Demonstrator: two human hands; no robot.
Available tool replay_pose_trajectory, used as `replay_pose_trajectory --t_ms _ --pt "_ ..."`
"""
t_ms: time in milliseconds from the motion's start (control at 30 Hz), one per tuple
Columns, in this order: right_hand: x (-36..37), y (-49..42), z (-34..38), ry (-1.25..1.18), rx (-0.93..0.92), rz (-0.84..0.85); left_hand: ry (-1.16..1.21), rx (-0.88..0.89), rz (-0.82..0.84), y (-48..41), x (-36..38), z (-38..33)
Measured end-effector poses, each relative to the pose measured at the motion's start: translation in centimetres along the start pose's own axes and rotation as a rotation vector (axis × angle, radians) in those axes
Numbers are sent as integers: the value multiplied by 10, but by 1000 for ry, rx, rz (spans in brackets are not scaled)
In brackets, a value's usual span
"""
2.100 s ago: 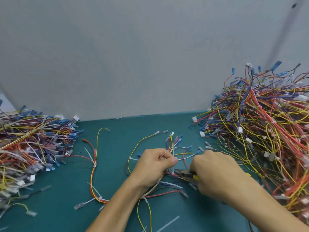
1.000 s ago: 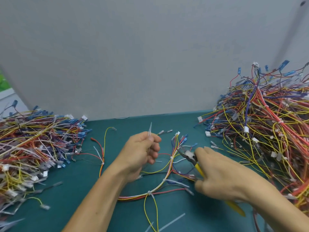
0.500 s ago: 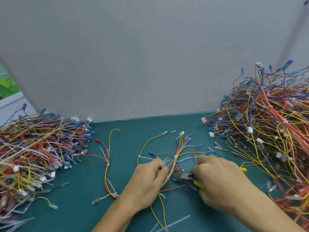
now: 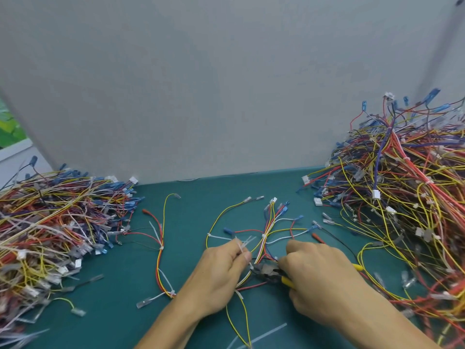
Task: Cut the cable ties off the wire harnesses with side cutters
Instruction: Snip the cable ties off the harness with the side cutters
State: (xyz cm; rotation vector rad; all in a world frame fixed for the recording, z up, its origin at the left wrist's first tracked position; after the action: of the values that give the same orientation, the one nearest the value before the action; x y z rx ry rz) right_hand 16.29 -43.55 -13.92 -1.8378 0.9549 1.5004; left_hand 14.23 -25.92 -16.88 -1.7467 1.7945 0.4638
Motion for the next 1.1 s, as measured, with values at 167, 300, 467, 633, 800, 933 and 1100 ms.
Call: replay_pose_trajectory --t_ms 167,300,467,633,800,933,1100 --pt "2 1 -3 -41 6 1 5 2 6 0 -1 -2" --pt "3 0 -2 -42 11 0 -5 14 0 0 -1 -1" --pt "5 -1 -1 3 5 8 -1 18 -2 0 0 -2" --pt "9 -2 0 7 -4 23 27 4 -16 0 0 -2" --pt "9 -2 -6 -11 27 24 122 -46 -61 -1 -3 0" --pt "6 1 -9 -93 17 -29 327 -112 -89 1 -12 -5" --pt "-1 5 -7 -65 -35 -88 449 -86 -70 5 -29 -7"
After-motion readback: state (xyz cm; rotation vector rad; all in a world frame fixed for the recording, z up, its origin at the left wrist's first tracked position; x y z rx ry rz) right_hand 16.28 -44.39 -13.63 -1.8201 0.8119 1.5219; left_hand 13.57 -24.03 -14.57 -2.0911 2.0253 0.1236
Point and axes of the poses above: each hand's wrist, its own y-axis away from the middle knuckle, its own x-axis out of the palm, z = x × y, the point moved 1 cm from there along -y, towards the middle knuckle, and after that the axes turned 9 degrees about y, right-handed, at the moved point
